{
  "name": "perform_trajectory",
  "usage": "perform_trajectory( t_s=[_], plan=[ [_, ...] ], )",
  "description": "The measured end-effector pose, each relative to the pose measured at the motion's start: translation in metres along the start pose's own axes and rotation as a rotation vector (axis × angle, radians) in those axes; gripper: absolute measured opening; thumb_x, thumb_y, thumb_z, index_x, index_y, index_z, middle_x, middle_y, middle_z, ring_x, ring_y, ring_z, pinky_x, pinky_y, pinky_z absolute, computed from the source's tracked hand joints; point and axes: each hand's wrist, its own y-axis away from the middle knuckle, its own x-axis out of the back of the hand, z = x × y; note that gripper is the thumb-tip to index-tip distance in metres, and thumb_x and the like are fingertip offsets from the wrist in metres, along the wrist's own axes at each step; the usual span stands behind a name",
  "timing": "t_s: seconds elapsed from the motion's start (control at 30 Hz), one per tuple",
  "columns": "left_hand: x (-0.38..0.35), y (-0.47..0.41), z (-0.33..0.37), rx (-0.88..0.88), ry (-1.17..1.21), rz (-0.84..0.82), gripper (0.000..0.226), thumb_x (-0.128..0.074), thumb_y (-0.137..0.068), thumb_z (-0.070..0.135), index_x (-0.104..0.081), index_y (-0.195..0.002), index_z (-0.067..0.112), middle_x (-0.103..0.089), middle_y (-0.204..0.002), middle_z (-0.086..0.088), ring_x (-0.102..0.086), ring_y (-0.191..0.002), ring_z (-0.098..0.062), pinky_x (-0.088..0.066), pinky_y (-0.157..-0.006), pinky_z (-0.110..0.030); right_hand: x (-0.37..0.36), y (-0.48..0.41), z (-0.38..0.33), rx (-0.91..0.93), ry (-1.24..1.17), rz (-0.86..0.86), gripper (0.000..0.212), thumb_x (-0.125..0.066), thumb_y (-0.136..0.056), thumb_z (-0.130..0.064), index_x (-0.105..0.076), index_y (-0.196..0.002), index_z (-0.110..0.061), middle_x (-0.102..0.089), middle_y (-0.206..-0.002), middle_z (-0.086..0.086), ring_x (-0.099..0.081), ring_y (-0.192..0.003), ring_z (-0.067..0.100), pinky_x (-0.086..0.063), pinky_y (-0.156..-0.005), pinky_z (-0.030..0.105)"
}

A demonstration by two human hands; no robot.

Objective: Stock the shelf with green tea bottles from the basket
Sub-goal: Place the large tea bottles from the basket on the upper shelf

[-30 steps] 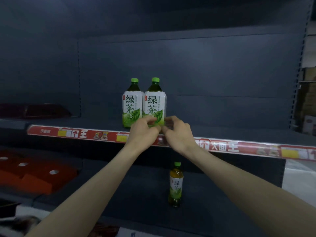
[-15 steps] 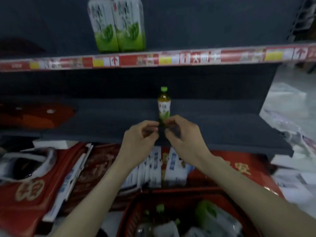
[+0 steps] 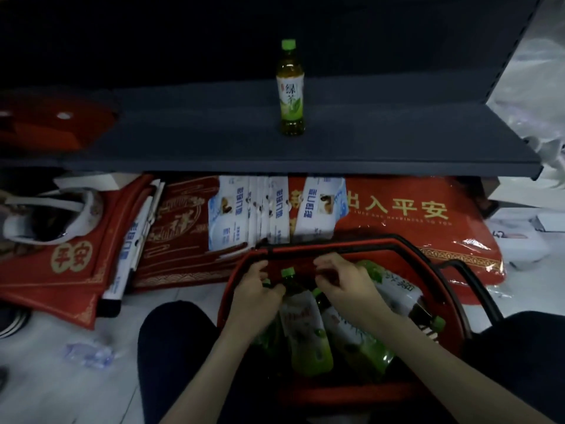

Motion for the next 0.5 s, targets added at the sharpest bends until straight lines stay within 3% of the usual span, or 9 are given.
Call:
perform_trajectory(
  t_s=[0.1, 0.23, 0.3, 0.37, 0.4, 0.5],
  plan=[
    [-0.005, 0.008, -0.005, 0.080, 0.017, -0.141, 0.057, -0.076, -0.091, 0.027, -0.048, -0.142, 0.030, -0.061, -0.131, 0.007, -0.056, -0.125, -0.018, -0.044, -0.096, -0.028, -0.013, 0.008, 0.012, -0.062, 0.000, -0.046, 0.040, -0.065, -0.099, -0.025, -0.058, -0.138, -0.025, -0.069, -0.124, -0.006, -0.067, -0.107, 0.012, -0.048, -0.086, 0.018],
    [-0.013, 0.010, -0.016, 0.074, 0.019, -0.291, 0.038, -0.075, -0.084, 0.063, -0.073, -0.111, 0.037, -0.076, -0.106, 0.015, -0.069, -0.103, -0.007, -0.053, -0.102, -0.033, -0.024, 0.014, 0.015, -0.191, 0.045, -0.237, 0.052, -0.060, -0.102, -0.043, -0.047, -0.149, -0.027, -0.068, -0.128, -0.001, -0.066, -0.099, 0.011, -0.051, -0.075, 0.017],
    [-0.021, 0.007, -0.025, 0.091, -0.007, -0.303, 0.037, -0.072, -0.084, 0.064, -0.078, -0.107, 0.035, -0.079, -0.105, 0.012, -0.073, -0.100, -0.008, -0.057, -0.101, -0.039, -0.029, 0.019, 0.012, -0.171, 0.060, -0.312, 0.037, -0.060, -0.102, -0.031, -0.049, -0.137, -0.030, -0.063, -0.119, -0.009, -0.062, -0.104, 0.008, -0.048, -0.081, 0.010],
    [-0.029, 0.000, -0.037, 0.098, 0.011, -0.277, 0.039, -0.071, -0.083, 0.062, -0.076, -0.113, 0.037, -0.077, -0.111, 0.011, -0.072, -0.104, -0.011, -0.058, -0.101, -0.042, -0.037, 0.024, 0.010, -0.142, 0.094, -0.318, 0.041, -0.059, -0.102, -0.016, -0.046, -0.141, -0.023, -0.058, -0.114, -0.010, -0.056, -0.106, 0.005, -0.037, -0.076, -0.004],
    [-0.031, -0.002, -0.040, 0.095, 0.013, -0.257, 0.045, -0.071, -0.080, 0.064, -0.075, -0.116, 0.037, -0.077, -0.113, 0.012, -0.072, -0.106, -0.011, -0.058, -0.101, -0.042, -0.042, 0.026, 0.012, -0.130, 0.117, -0.307, 0.048, -0.058, -0.101, -0.013, -0.043, -0.147, -0.013, -0.060, -0.119, -0.006, -0.059, -0.110, 0.009, -0.036, -0.078, -0.002],
    [-0.035, -0.006, -0.039, 0.149, 0.018, -0.228, 0.041, -0.072, -0.083, 0.057, -0.074, -0.111, 0.028, -0.076, -0.111, 0.007, -0.071, -0.105, -0.015, -0.059, -0.097, -0.038, -0.060, 0.028, 0.016, -0.196, 0.211, -0.313, 0.089, -0.062, -0.095, -0.015, -0.007, -0.163, 0.001, -0.056, -0.143, 0.017, -0.064, -0.118, 0.030, -0.051, -0.086, 0.028]
  ],
)
